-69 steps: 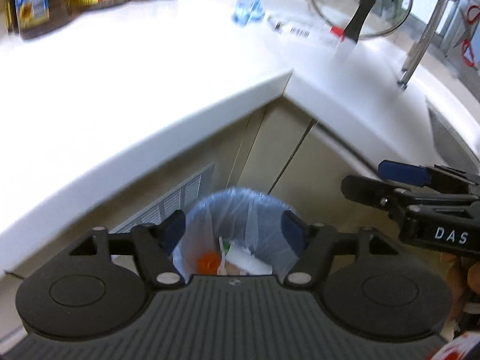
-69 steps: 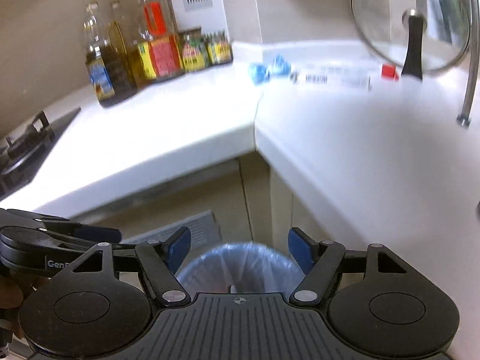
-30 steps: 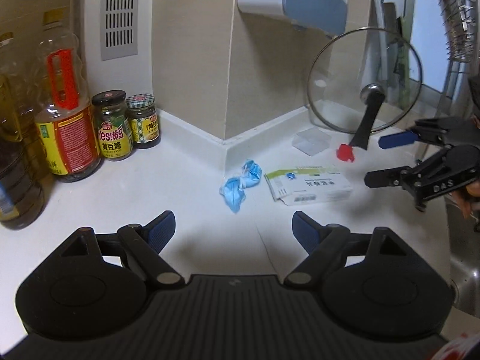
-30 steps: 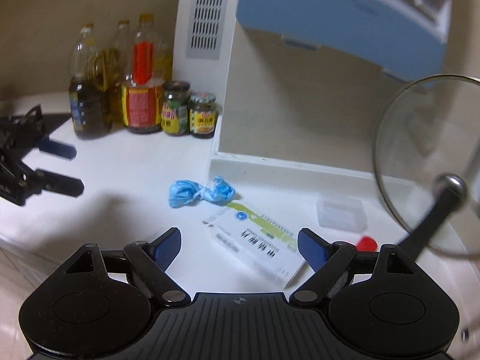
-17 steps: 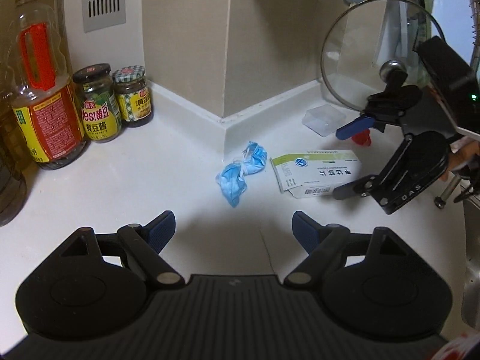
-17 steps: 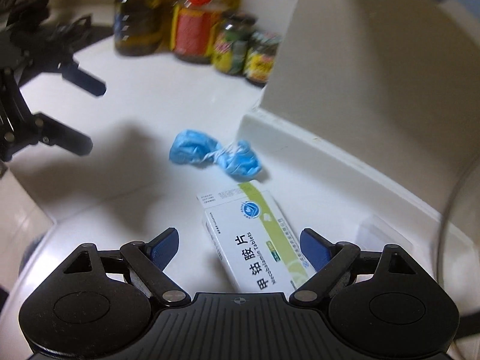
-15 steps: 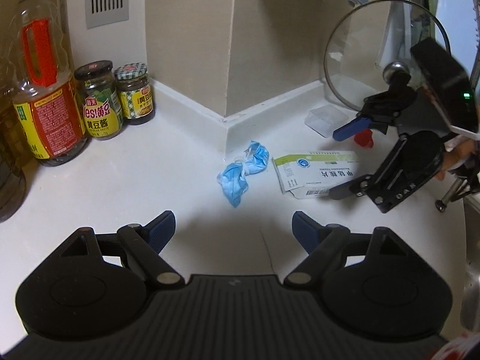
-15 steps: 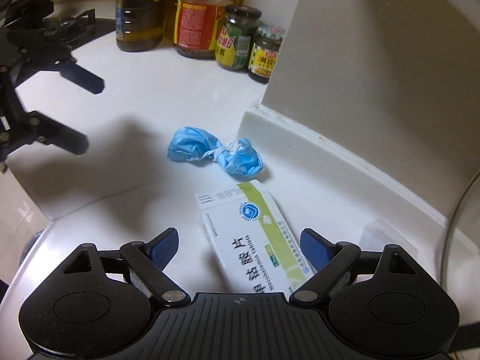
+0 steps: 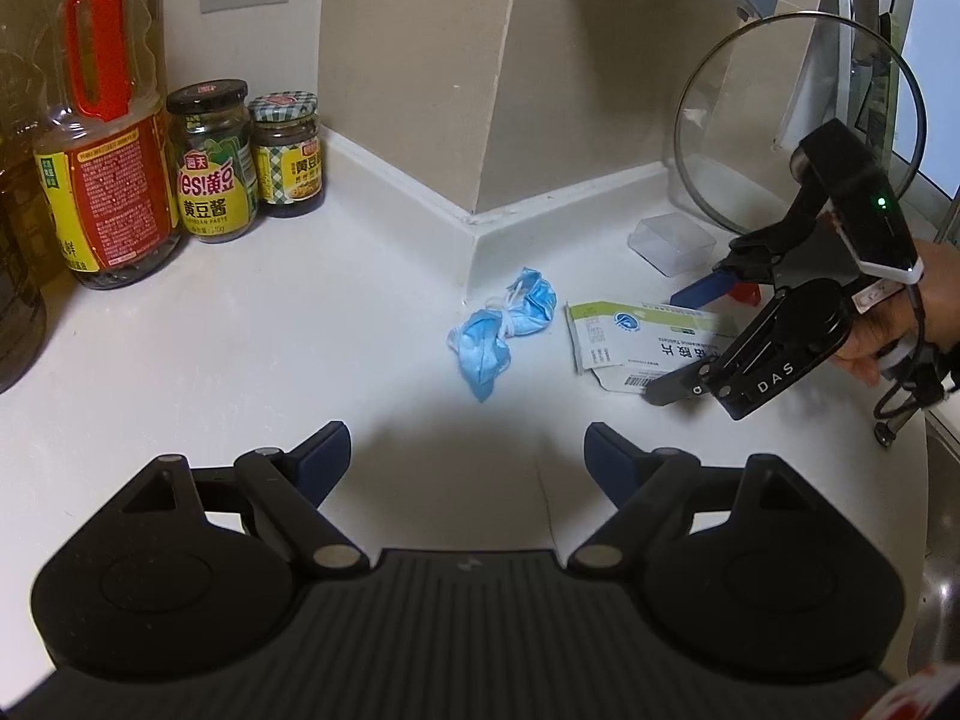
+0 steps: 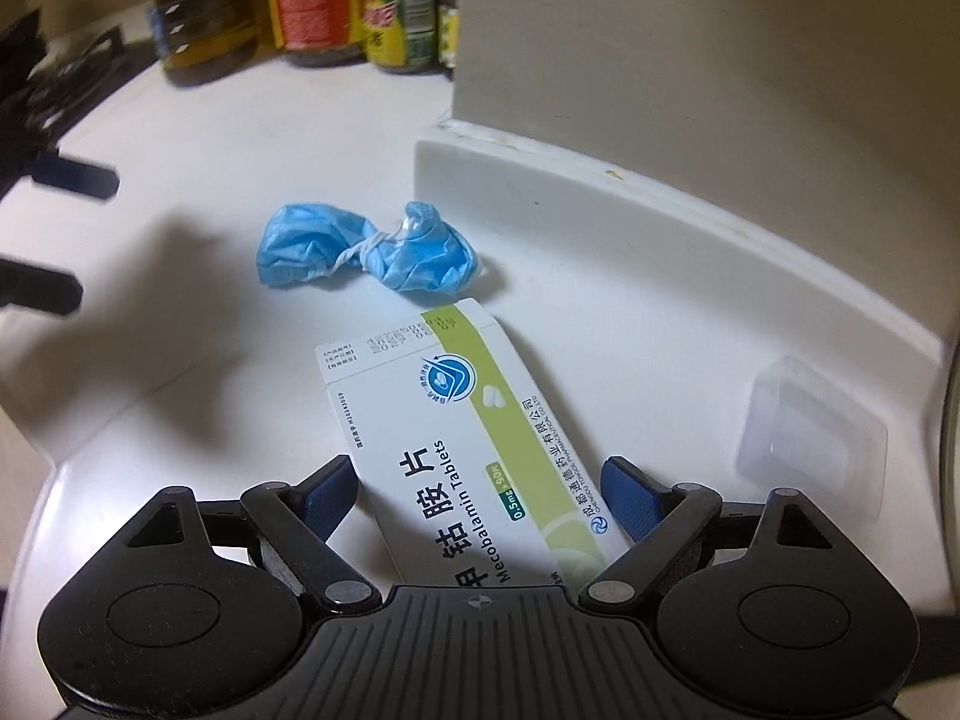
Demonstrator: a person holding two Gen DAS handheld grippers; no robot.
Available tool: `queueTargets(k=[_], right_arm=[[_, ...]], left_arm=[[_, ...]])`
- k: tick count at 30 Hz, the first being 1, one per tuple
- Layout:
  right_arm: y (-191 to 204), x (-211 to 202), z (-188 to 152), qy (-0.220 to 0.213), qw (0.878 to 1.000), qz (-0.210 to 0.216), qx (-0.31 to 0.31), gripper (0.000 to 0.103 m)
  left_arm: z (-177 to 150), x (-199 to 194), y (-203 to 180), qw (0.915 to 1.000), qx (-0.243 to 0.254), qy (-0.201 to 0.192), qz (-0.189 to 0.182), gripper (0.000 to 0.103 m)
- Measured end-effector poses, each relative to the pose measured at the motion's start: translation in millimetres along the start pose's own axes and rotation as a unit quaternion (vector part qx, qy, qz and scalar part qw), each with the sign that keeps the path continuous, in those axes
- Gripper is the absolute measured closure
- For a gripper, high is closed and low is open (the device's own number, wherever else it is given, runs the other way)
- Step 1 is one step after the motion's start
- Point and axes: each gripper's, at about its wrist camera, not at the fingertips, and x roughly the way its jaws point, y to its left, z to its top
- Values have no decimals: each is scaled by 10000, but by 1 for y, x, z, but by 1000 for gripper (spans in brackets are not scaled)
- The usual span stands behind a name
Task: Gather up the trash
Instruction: 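Close the left gripper on the blue face mask while the right gripper grasps the medicine box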
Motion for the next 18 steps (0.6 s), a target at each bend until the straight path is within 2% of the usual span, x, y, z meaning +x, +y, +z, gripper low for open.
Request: queueTargets(k=[5,8,15,18], right_arm=[[18,-10,-13,-71,9982,-260,535,16],[30,-12,-17,-131,9977,-316,581,16],[46,-10,-24,-218,9996,-69,-149,16],[46,-9,-27,-237,9996,19,-149,18]], left_arm=[[3,6,-1,10000,14,52,-71,20],[5,10,-2,9999,40,60,-114,20],[10,22,-5,9994,184,101,-262,20],[12,28,-6,9990,291,132,-299,20]])
